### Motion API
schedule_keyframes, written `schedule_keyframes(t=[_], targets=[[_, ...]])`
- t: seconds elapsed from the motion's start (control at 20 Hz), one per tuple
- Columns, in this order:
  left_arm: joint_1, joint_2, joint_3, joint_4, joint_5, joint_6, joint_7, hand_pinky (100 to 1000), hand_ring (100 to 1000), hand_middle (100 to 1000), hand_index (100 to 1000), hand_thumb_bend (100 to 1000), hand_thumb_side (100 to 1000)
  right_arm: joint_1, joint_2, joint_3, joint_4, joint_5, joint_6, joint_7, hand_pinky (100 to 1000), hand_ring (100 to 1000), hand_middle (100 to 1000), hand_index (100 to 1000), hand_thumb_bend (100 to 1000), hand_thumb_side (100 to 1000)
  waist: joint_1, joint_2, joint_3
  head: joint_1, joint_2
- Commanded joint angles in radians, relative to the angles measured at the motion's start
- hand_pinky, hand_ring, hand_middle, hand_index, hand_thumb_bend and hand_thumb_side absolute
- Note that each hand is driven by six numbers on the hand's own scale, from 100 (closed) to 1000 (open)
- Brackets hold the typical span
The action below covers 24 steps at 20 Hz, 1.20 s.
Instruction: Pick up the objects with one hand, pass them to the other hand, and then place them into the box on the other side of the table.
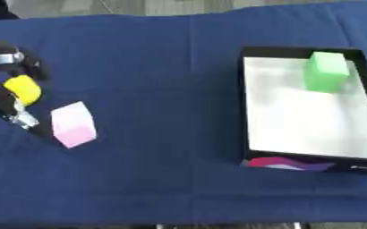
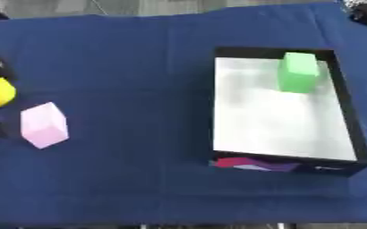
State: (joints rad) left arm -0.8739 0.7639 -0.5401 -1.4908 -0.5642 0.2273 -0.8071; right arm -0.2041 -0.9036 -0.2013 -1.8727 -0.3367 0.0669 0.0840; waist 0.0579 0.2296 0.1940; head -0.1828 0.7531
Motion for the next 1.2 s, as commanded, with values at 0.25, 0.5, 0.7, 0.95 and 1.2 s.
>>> schedule_keyframes(t=[0.25,0.5,0.7,0.95,1.2], targets=[[0.009,-0.038,-0.001,0.04,-0.124,-0.06,0.006,794,806,702,757,1000,361,-0.007,-0.004,-0.005,-0.001,0.023,0.007,0.011,888,931,728,968,100,370,-0.005,0.003,-0.002,0.013,-0.003],[0.013,-0.062,-0.005,0.046,-0.171,-0.103,0.016,786,800,692,757,998,350,-0.007,0.006,-0.008,0.011,0.032,0.009,0.019,889,931,727,969,100,378,-0.005,0.002,-0.005,0.023,-0.001],[0.017,-0.073,0.001,0.05,-0.169,-0.104,0.036,783,793,685,756,990,343,-0.007,0.01,-0.013,0.017,0.033,0.011,0.018,889,931,726,968,100,380,-0.005,0.004,-0.007,0.028,-0.001],[0.022,-0.082,0.01,0.041,-0.132,-0.079,0.05,784,785,678,766,1000,369,-0.006,0.012,-0.015,0.022,0.039,0.01,0.018,891,931,734,971,100,383,-0.006,0.005,-0.008,0.026,-0.006],[0.029,-0.099,0.012,0.056,-0.099,-0.037,0.042,778,778,669,765,1000,409,-0.005,0.015,-0.015,0.026,0.044,0.008,0.02,892,931,736,972,100,384,-0.006,0.005,-0.011,0.022,-0.01]])
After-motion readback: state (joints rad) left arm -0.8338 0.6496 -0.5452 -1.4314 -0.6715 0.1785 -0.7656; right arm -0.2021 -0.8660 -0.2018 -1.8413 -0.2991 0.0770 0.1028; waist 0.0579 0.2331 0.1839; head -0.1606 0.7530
